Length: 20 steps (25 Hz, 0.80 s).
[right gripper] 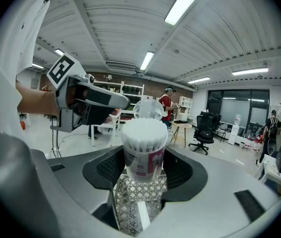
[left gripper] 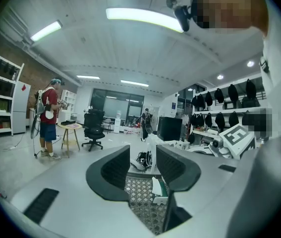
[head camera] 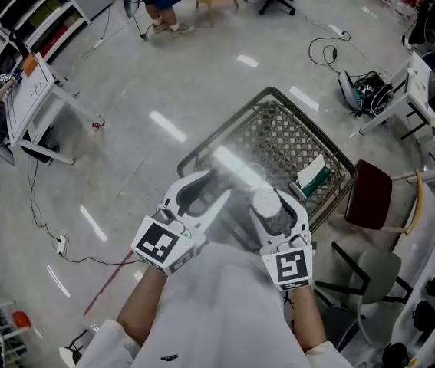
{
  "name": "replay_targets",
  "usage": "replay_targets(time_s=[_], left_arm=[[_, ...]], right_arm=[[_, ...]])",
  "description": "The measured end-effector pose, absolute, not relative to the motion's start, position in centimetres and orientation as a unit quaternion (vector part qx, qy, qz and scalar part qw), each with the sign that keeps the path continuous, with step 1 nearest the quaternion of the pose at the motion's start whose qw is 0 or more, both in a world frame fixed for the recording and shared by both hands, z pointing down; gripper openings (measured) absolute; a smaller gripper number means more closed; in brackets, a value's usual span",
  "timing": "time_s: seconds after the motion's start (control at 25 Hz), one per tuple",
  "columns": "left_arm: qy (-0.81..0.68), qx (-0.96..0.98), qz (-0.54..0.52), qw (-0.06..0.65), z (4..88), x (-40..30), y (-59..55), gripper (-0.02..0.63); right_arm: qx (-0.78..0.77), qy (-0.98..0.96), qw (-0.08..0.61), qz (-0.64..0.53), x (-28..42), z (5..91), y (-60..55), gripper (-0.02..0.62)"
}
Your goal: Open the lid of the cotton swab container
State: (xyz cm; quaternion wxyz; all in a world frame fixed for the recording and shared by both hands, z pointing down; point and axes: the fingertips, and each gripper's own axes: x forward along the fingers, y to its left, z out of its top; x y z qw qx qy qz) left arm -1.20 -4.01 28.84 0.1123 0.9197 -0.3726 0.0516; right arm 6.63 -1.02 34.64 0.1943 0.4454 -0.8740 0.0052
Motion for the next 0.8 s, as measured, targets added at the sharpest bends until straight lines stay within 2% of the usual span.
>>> replay_targets(time_s=[0.16,0.28,0.48,0.8], left_arm=[[-0.378,0.918,0.044,0.111,29.4,-1.8,-3.8,0.146],[-0.394,0.911,0.054,0.113,30.0,-2.2,-3.7,0.082],[-0.432,0.894,0.055,0.101,30.1,-3.2,-3.3,0.012],[-0.45,0.884,0.074,0.1,30.1,-3.1,-2.1,0.003]], right_arm=[[0.463,-0.867,0.184,0.007,7.5,34.0,-1.8,0.23],[0.479,-0.86,0.174,0.008,8.3,33.6,-2.2,0.23],[0.502,-0.851,0.155,0.009,9.8,32.5,-2.5,0.232],[0.545,-0.828,0.13,-0.003,12.6,31.2,-3.1,0.232]])
